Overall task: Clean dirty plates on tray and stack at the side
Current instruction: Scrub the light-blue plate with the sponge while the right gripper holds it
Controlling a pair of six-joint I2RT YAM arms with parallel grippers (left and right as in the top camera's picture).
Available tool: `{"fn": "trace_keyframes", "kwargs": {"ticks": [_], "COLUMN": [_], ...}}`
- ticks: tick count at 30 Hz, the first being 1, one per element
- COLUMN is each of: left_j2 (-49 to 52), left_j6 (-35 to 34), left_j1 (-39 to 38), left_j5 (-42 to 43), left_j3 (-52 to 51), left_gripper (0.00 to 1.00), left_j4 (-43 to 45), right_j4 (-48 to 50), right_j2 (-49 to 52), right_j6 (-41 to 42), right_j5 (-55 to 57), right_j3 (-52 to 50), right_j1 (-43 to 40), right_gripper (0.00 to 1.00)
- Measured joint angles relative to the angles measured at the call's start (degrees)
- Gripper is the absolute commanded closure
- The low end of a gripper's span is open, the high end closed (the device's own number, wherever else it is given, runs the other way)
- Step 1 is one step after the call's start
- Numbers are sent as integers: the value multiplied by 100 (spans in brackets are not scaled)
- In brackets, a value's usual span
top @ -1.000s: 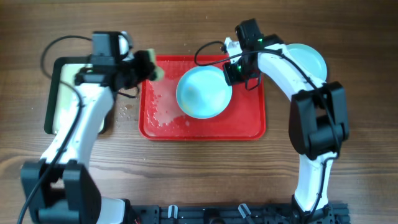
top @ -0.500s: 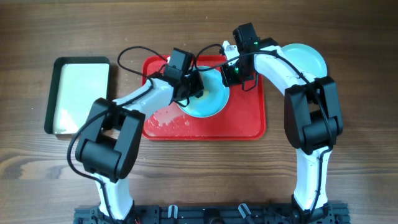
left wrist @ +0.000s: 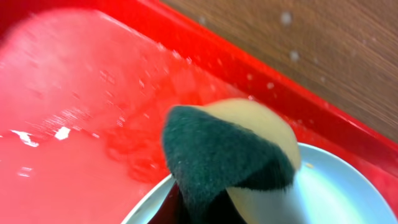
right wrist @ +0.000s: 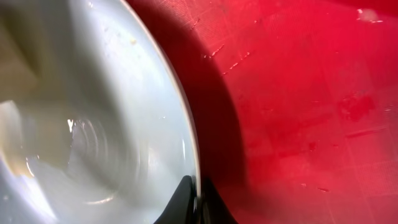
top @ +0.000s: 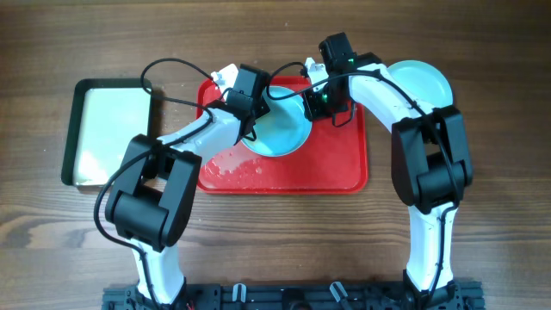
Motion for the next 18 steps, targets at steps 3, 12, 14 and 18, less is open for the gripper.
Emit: {"fn": "trace_keyframes", "kwargs": {"ticks": [3,12,14,18], "left_j2": [-63,-643,-562,-245], "left_j6": [122,221,221,221], "left_j1": [-79,-2,-42,-184], "left_j5": [-990,-564,494,1231], "left_j3": [4,4,4,4], "left_gripper": [96,96,96,96], "left_j4": [107,297,411,179], "right_j4": [-24,-37,-39,-46], "right_j2": [2,2,2,2], "right_j6": [22,17,17,17], "right_j5": [4,7,2,4], "right_j3": [2,2,2,2], "right_j1": [11,0,-4,-9], "right_gripper": [96,96,96,96]}}
